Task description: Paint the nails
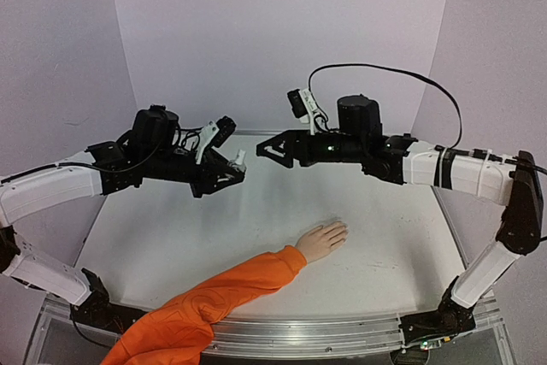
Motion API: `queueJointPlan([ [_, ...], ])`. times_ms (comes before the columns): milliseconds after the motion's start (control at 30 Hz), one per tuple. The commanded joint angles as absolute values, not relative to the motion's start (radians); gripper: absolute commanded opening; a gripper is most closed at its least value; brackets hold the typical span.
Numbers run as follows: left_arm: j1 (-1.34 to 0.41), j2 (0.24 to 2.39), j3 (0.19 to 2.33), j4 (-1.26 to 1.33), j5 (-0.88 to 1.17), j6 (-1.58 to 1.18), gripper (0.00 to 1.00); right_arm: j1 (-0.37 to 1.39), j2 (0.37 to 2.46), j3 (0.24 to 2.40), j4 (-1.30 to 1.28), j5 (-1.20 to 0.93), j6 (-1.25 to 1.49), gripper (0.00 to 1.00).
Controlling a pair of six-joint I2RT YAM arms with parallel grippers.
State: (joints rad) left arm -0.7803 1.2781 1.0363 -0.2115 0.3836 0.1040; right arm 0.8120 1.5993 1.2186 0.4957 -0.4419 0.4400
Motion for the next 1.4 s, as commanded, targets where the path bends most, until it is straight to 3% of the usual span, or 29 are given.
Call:
queueJointPlan([
  [0, -0.781, 1.223, 1.052, -0.162, 0.836, 0.163, 0.00, 0.826, 1.559, 1.210, 0.641, -0.851, 0.370, 0.81],
  [167, -0.781, 1.292, 1.097, -0.163, 1.040, 0.109, 0.00, 0.837, 1.574, 1.191, 0.805, -1.002, 0.426, 0.79],
  [400, -0.781, 1.328, 1.126, -0.163, 1.086, 0.081, 0.00, 0.885, 1.603, 1.225, 0.851, -1.031, 0.423, 0.68],
  [833, -0.781, 1.325, 1.124, -0.163, 1.052, 0.067, 0.00, 0.887, 1.603, 1.219, 0.849, -0.984, 0.422, 0.12],
  [933, -0.779, 1.310, 1.120, -0.172, 0.921, 0.065, 0.00, 0.887, 1.596, 1.207, 0.841, -0.958, 0.415, 0.00],
  [1000, -0.779, 1.298, 1.121, -0.195, 0.735, 0.068, 0.00, 0.887, 1.592, 1.203, 0.807, -0.909, 0.400, 0.00],
  [1067, -0.781, 1.294, 1.127, -0.230, 0.445, 0.061, 0.00, 0.892, 1.592, 1.211, 0.743, -0.801, 0.391, 0.00],
  [1200, -0.784, 1.303, 1.124, -0.271, -0.171, 0.009, 0.00, 0.950, 1.598, 1.251, 0.611, -0.387, 0.385, 0.00],
  [1367, -0.795, 1.309, 1.129, -0.263, -0.252, -0.037, 0.00, 1.072, 1.696, 1.388, 0.461, 0.052, 0.460, 0.00],
])
